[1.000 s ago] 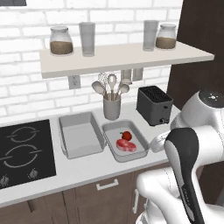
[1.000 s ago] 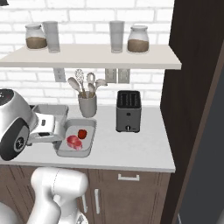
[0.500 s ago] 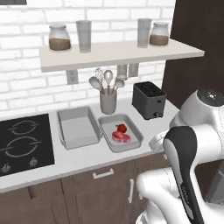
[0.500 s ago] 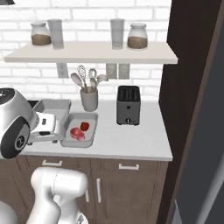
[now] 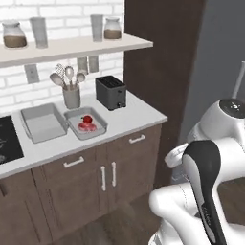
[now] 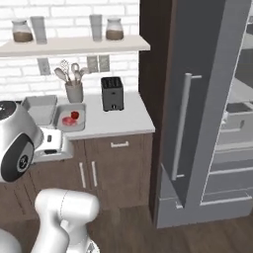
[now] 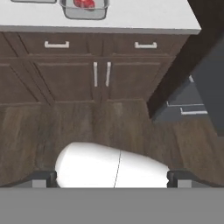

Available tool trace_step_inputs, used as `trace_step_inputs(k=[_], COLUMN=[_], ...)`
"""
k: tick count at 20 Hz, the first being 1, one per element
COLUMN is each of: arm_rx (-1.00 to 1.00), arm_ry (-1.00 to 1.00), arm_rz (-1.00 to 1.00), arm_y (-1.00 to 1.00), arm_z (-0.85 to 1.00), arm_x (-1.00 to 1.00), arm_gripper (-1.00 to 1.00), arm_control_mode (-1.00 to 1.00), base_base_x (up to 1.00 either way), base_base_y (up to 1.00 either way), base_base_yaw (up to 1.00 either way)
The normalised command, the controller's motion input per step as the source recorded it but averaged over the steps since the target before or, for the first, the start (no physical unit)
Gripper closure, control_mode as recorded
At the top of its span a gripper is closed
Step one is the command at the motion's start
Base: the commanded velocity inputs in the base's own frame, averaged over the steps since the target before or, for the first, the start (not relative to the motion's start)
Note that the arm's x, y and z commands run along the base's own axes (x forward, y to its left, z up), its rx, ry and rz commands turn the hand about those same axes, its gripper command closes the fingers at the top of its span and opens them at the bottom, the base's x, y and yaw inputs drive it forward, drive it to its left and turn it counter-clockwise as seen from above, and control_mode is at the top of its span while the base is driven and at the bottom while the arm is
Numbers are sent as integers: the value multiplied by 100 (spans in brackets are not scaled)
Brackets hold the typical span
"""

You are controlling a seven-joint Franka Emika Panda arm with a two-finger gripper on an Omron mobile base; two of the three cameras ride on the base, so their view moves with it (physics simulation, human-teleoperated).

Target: Place one bell pepper and one steak in each tupperware on the nearby counter, to pack two identical lunches.

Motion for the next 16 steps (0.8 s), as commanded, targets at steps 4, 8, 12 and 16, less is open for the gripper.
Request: trace_step_inputs(k=[4,8,12,16], arm_rx=[0,0,0,0], arm_ry=[0,0,0,0], arm_rz=[0,0,0,0], arm_y=[0,0,0,0], arm_z=[0,0,0,0], arm_x=[0,0,0,0], arm_gripper=[-100,-100,-100,-100], arm_control_mode=[100,100,100,100], base_base_x=[-29,-4,0,1], base_base_y=[1,0,-1,-14], base_base_yaw=[-87,-92,-92,-90])
